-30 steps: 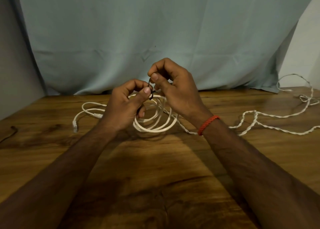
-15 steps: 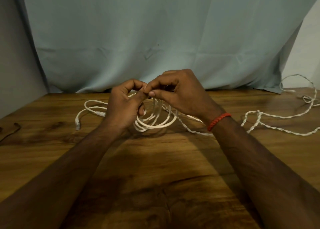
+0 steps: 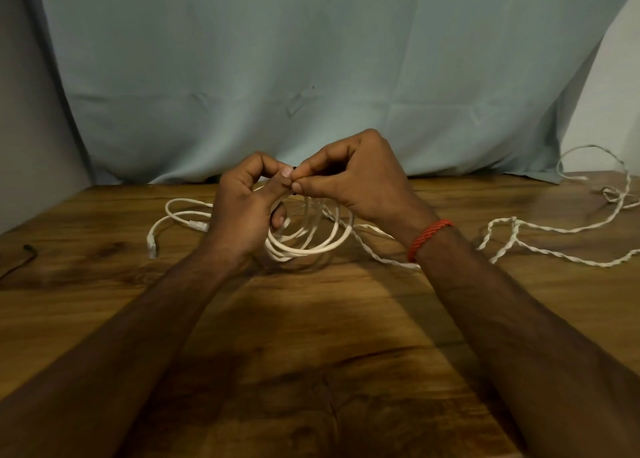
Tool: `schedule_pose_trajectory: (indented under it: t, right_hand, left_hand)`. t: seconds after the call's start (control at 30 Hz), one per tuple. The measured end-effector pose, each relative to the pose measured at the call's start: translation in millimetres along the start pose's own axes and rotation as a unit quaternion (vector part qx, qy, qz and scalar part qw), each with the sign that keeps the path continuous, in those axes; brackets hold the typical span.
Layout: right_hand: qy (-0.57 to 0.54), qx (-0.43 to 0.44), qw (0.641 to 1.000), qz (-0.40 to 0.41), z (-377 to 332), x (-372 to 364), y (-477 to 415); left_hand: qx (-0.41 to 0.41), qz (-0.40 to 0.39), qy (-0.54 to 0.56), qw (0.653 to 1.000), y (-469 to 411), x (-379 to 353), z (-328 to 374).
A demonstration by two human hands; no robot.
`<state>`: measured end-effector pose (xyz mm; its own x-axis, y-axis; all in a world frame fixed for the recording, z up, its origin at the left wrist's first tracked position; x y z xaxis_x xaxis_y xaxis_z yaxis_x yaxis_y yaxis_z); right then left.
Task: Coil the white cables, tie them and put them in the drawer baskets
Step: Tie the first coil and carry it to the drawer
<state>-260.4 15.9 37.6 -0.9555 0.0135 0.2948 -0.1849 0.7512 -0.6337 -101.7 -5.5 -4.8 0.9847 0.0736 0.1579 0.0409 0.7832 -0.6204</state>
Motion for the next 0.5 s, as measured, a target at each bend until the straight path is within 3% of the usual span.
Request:
schedule_pose_trajectory:
  t: [0.2,0.5]
  right_hand:
    - [-0.104,-0.041,0.993,0.032,4.8,0.0,2.9]
    - [-0.020,-0.017,0.998,0.050,6.9,-8.4,1.3]
  left_hand:
    - [-0.012,-0.015,0.019,1.000,1.3,-0.5,3.0]
    - [0.044,-0.033,0.075,0.996,2.9,-6.9,-0.4]
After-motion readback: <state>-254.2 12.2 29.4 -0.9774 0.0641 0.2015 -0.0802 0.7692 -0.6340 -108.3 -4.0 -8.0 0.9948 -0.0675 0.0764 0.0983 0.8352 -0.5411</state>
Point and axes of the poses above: each hand's wrist, its own y-axis away from the middle knuckle, its own x-axis out of the back of the hand, z = x × y, the point moved 4 cm from there along -y, towards the middle knuckle, and after that the axes turned 11 degrees about -y, right-handed, at the moved point
